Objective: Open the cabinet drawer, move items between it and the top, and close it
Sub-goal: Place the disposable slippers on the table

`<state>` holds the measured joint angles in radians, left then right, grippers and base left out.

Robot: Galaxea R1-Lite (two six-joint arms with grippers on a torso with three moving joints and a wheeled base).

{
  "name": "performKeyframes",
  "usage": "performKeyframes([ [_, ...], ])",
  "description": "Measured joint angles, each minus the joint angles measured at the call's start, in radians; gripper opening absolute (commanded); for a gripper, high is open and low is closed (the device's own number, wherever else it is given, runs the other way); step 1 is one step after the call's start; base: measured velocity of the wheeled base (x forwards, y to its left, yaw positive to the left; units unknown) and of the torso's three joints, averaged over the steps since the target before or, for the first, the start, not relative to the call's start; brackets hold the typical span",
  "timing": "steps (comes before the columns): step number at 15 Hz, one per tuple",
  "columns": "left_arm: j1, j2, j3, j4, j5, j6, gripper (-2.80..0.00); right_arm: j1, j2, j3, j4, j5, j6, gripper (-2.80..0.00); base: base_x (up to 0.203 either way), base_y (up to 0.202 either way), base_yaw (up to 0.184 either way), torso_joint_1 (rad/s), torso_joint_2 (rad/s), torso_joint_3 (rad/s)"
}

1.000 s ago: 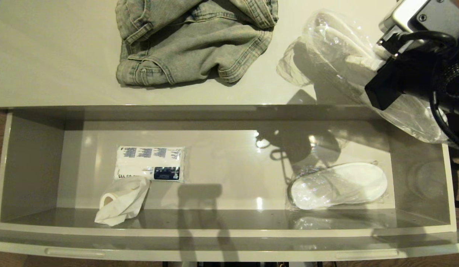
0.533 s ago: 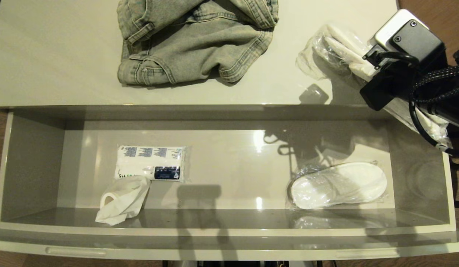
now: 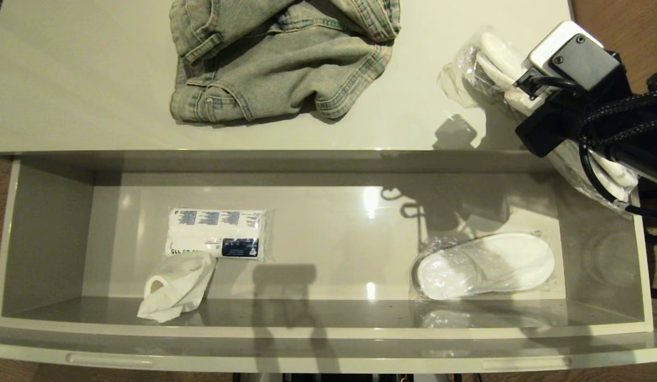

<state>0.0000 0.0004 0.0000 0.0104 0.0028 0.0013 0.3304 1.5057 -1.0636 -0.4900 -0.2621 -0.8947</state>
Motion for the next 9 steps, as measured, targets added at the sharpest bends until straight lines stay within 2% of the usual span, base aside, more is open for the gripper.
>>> performKeyframes([
  [3,0.000,0.000,0.000,-0.001,0.000,0.000,-2.80,-0.027,-0.018,-0.007,0.039,-0.003,0.030,-2.80,0.000,0.000,0.000,0.000,0.00,0.000],
  [5,0.000,0.000,0.000,-0.001,0.000,0.000,-2.80,-0.035,-0.037,-0.018,0.117,-0.005,0.039,-2.80,0.000,0.000,0.000,0.000,0.00,0.000],
  [9,0.000,0.000,0.000,-0.001,0.000,0.000,-2.80,-0.021,-0.061,-0.023,0.146,-0.015,0.041,-2.80,0.000,0.000,0.000,0.000,0.00,0.000],
])
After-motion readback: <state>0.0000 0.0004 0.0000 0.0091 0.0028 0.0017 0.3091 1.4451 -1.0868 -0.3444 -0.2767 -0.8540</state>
